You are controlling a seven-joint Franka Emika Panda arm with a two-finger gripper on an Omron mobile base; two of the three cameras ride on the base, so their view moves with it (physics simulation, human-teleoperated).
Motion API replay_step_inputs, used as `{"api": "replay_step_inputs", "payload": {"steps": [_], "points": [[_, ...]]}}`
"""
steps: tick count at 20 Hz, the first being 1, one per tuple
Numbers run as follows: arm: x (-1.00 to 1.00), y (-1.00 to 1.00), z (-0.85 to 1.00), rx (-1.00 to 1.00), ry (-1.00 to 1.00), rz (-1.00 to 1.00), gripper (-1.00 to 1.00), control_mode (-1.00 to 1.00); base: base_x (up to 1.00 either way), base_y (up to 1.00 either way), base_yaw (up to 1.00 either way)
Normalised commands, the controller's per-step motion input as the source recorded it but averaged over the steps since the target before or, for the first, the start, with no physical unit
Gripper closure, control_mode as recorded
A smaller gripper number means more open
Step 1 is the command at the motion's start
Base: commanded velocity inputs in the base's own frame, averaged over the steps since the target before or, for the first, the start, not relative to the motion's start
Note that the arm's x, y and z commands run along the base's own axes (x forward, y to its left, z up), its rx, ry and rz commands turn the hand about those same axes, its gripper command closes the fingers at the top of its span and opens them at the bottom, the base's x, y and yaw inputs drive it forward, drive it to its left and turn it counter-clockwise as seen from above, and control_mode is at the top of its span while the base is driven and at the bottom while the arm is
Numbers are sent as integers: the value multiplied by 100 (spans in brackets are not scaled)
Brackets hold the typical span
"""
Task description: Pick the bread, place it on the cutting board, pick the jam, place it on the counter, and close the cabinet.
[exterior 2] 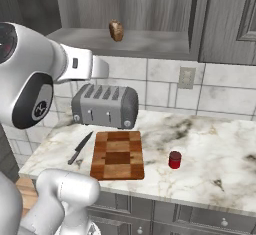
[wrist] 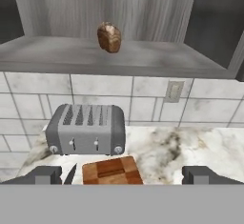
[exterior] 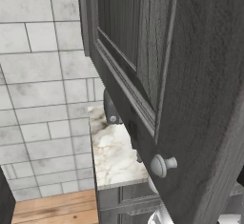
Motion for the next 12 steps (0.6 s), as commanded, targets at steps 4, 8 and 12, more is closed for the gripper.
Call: {"api": "replay_step_inputs", "payload": {"steps": [4, 8, 12], "points": [[1, 9, 7, 0, 0, 0, -100, -100, 0, 0, 0], [4, 6, 0, 0, 0, 0, -100, -100, 0, 0, 0], [10, 6, 0, 0, 0, 0, -100, -100, 0, 0, 0]]}}
